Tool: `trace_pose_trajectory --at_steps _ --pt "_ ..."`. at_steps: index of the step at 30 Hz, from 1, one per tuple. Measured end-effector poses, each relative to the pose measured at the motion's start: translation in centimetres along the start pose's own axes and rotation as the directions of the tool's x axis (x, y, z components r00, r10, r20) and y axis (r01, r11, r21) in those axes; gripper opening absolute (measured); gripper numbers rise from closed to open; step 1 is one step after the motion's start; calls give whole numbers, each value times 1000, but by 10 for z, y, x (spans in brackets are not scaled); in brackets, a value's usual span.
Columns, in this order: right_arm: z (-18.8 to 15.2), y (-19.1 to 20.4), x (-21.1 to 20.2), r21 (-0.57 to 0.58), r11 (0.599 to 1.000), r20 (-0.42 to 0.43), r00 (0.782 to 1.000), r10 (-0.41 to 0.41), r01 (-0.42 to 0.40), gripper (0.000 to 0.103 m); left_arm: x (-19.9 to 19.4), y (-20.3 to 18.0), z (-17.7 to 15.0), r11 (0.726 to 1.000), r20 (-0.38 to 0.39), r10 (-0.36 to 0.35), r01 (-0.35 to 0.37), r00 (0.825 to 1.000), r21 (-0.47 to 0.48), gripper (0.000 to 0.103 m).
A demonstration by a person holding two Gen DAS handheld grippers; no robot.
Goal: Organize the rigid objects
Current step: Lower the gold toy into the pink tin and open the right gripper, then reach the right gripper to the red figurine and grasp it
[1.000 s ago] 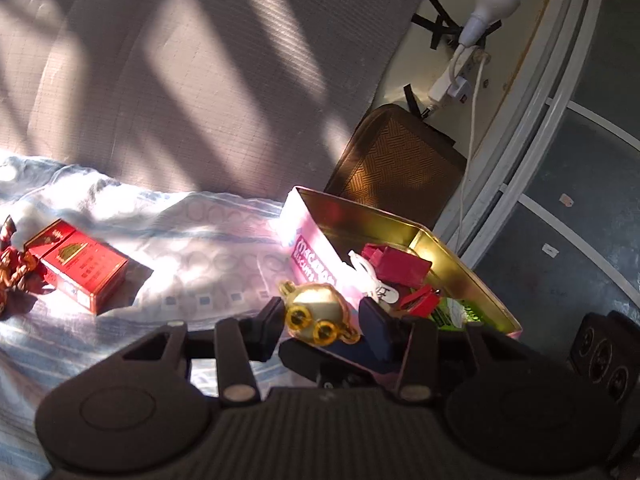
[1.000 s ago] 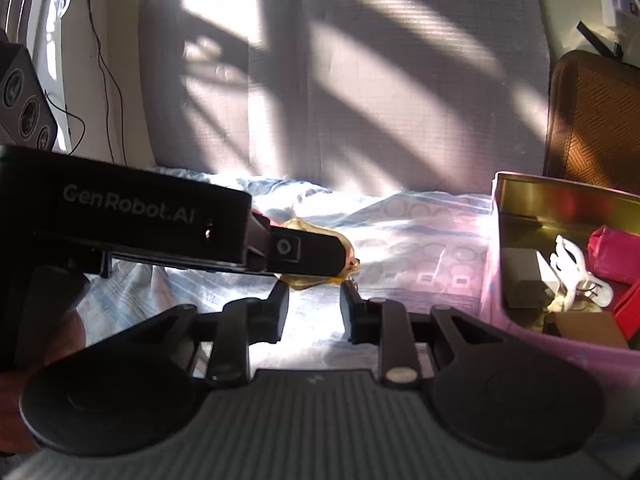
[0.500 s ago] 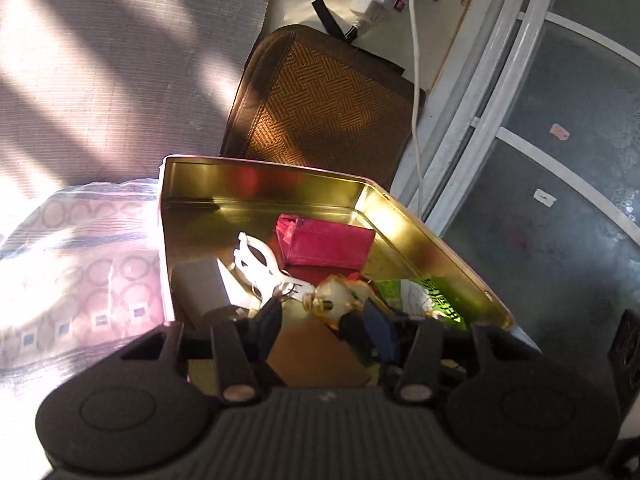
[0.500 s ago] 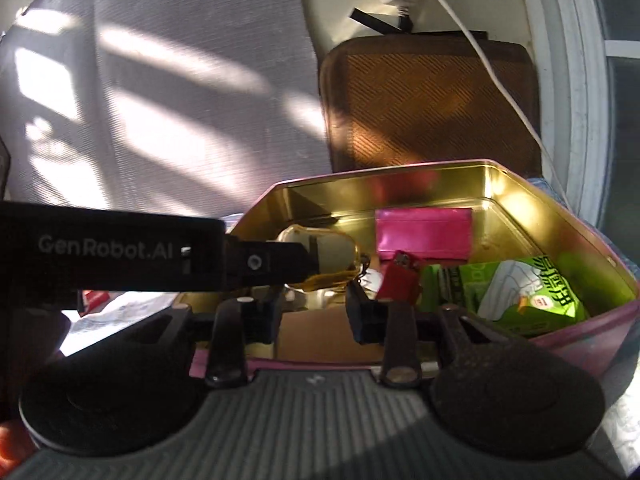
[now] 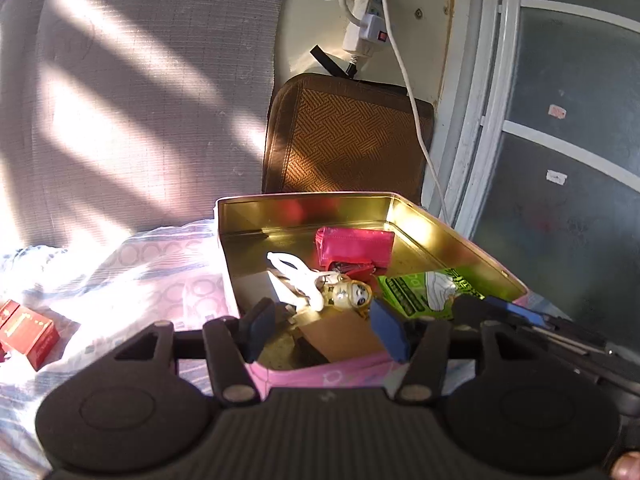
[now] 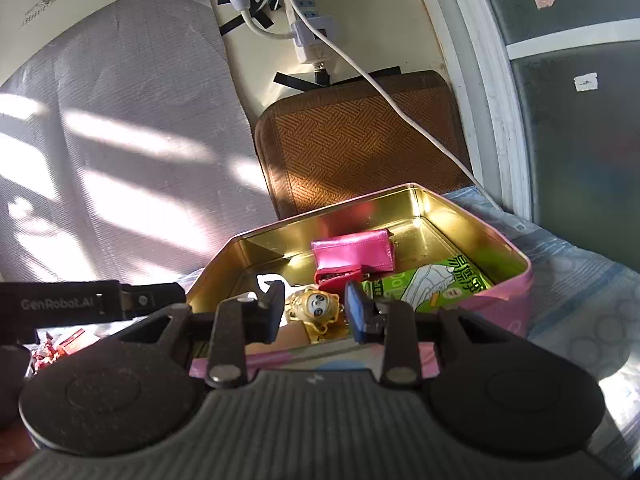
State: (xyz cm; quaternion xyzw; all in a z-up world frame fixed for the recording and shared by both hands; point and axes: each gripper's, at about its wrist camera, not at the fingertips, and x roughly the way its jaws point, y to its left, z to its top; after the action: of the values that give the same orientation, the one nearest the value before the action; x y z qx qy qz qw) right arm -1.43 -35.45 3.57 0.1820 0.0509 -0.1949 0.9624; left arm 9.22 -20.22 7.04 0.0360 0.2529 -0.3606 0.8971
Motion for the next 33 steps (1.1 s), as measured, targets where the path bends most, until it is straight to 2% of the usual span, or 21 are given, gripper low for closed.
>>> trace_pose_trajectory --at_steps 6,12,19,22,23,25,28,29,30,31,32,33 --pt "-11 14 -20 -14 999 -28 999 35 -35 36 -24 0 -23 993 8 79 -79 997 84 57" --pt "-14 42 -19 -49 995 -60 994 88 -91 36 -44 35 -35 982 15 174 -175 985 76 58" --pt "-23 94 -5 -137 974 -112 980 166 -181 36 -66 92 -53 959 17 279 -279 960 41 62" --pt "-32 118 6 -166 957 -166 963 210 -238 36 -78 129 -69 939 7 343 -343 939 -2 62" --pt "-35 125 10 -176 951 -182 958 221 -253 36 -81 142 -73 930 2 366 -366 930 -25 62" --pt "-45 147 22 -202 933 -232 940 251 -299 36 -89 174 -84 897 -12 432 -431 902 -95 62" --pt "-57 177 43 -231 905 -306 909 282 -358 36 -102 221 -99 794 -27 583 -576 812 -196 62" --pt "-61 188 51 -238 895 -330 898 292 -378 36 -108 235 -102 759 -35 615 -604 788 -243 62" --pt "-65 202 60 -245 881 -356 883 306 -404 36 -114 243 -102 746 -29 618 -597 786 -293 62" --pt "-69 216 68 -251 868 -377 869 319 -428 36 -122 252 -104 724 -8 635 -598 773 -344 63" --pt "-71 229 76 -254 857 -396 856 332 -449 36 -127 258 -105 693 1 666 -619 746 -369 65" --pt "-73 241 83 -250 848 -411 845 343 -467 36 -130 260 -105 677 5 680 -626 733 -386 68"
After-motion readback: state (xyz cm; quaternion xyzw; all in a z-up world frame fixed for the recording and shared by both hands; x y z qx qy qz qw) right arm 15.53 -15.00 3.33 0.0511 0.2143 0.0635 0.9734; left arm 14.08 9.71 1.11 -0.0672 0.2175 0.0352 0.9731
